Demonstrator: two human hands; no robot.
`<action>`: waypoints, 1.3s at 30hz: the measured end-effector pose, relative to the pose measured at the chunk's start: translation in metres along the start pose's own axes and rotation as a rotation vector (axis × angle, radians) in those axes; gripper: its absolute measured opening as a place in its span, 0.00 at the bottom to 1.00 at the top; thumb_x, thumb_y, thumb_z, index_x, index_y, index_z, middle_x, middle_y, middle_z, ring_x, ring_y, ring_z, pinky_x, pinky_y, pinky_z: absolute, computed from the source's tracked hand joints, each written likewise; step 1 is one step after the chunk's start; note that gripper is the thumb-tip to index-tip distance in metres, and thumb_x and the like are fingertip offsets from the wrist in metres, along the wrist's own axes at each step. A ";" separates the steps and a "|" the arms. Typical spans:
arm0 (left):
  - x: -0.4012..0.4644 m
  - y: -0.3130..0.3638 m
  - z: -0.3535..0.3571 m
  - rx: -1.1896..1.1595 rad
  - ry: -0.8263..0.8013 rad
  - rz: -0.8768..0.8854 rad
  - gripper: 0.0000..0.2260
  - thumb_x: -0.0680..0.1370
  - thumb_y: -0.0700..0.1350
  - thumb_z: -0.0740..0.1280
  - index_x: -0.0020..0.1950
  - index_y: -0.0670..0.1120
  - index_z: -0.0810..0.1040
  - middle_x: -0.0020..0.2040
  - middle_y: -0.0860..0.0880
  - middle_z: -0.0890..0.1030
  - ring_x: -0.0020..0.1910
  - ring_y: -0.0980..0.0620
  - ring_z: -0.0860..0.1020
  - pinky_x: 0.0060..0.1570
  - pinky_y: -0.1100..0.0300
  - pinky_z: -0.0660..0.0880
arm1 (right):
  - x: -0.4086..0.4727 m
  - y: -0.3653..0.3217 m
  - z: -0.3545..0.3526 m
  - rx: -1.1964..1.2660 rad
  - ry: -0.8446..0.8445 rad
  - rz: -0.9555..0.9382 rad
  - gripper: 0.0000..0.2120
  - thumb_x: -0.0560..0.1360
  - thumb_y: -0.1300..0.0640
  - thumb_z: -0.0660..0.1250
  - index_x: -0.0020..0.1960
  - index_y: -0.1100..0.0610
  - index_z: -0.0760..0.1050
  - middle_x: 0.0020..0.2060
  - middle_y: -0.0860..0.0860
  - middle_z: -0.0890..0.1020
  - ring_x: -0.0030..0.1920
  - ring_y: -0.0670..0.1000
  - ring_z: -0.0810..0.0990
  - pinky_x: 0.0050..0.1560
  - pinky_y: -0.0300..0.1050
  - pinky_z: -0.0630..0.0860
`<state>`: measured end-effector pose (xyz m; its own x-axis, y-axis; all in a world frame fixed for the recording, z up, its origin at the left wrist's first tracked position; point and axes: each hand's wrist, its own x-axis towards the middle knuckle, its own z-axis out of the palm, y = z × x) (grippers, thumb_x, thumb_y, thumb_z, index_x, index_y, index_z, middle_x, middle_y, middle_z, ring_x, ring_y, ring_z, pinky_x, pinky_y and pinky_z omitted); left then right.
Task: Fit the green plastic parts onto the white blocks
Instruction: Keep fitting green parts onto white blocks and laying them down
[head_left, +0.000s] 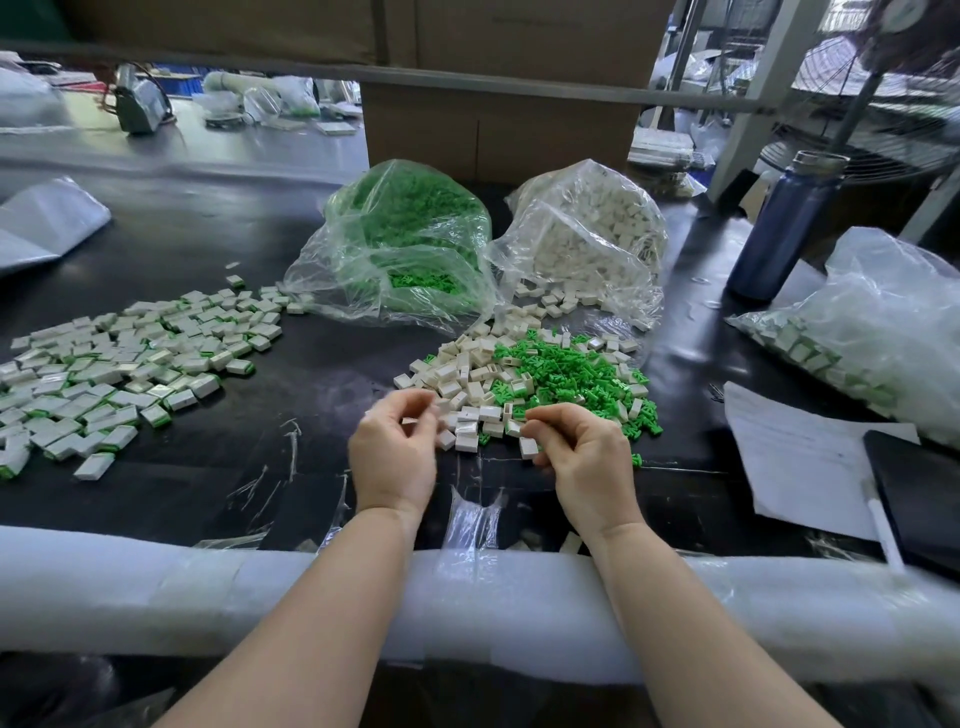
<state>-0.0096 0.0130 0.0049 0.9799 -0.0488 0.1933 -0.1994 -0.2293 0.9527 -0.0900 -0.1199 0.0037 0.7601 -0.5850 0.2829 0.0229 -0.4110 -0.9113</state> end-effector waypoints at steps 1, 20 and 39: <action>0.003 -0.001 -0.003 0.055 0.105 0.002 0.05 0.75 0.39 0.69 0.49 0.43 0.81 0.46 0.44 0.82 0.44 0.46 0.81 0.50 0.56 0.77 | 0.000 0.000 0.000 -0.011 0.006 0.005 0.06 0.74 0.63 0.68 0.45 0.53 0.80 0.36 0.51 0.83 0.31 0.44 0.78 0.39 0.41 0.79; -0.006 0.001 0.005 0.568 -0.019 0.235 0.05 0.73 0.42 0.70 0.48 0.46 0.82 0.50 0.46 0.78 0.52 0.45 0.70 0.52 0.54 0.65 | 0.001 0.000 -0.002 -0.201 0.007 -0.014 0.08 0.76 0.62 0.65 0.53 0.57 0.81 0.47 0.51 0.83 0.47 0.50 0.80 0.52 0.45 0.76; -0.010 0.002 0.009 0.313 -0.305 0.367 0.04 0.72 0.43 0.72 0.46 0.46 0.83 0.41 0.53 0.80 0.45 0.52 0.76 0.50 0.60 0.72 | 0.001 -0.004 -0.002 0.059 -0.073 0.068 0.06 0.72 0.68 0.70 0.41 0.58 0.79 0.35 0.50 0.81 0.37 0.46 0.79 0.43 0.37 0.78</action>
<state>-0.0194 0.0040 0.0024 0.8103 -0.4478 0.3782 -0.5637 -0.4187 0.7120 -0.0908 -0.1204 0.0084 0.8062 -0.5571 0.1992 0.0058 -0.3292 -0.9442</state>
